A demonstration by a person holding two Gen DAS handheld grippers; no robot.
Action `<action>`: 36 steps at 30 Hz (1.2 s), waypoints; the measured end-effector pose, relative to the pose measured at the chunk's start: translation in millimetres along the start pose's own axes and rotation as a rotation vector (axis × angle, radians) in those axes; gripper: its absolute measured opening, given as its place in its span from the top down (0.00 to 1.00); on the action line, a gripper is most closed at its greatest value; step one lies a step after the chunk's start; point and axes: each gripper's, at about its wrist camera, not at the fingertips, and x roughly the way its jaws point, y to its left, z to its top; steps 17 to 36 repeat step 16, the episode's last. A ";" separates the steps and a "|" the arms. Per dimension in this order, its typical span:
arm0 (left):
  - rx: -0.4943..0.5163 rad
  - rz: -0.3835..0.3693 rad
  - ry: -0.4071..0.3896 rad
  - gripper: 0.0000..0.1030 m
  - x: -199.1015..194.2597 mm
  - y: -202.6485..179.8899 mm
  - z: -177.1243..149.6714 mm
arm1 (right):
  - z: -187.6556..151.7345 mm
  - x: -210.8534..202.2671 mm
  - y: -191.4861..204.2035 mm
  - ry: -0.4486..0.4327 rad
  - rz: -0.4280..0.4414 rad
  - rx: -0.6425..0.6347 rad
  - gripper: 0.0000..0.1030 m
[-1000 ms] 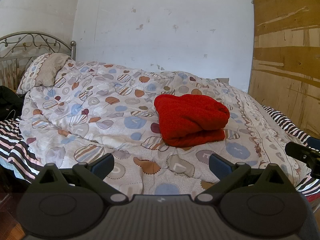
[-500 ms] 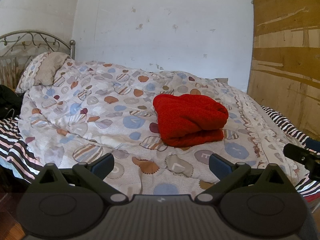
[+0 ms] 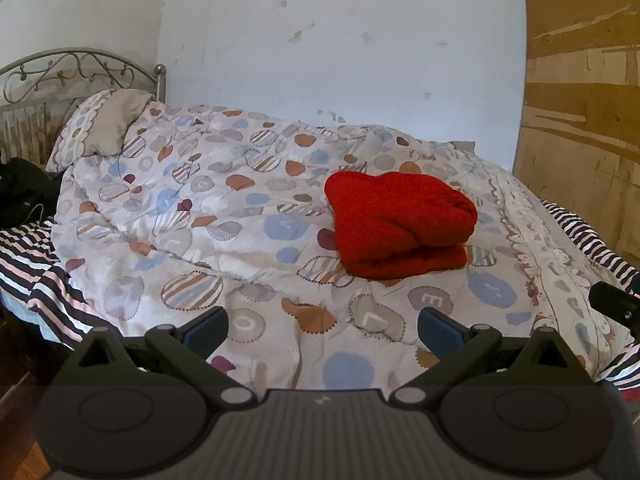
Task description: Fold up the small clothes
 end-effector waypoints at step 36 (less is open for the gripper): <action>-0.039 -0.012 0.025 0.00 4.1 7.1 -2.9 | -8.4 -3.5 6.6 0.012 0.003 -0.003 0.00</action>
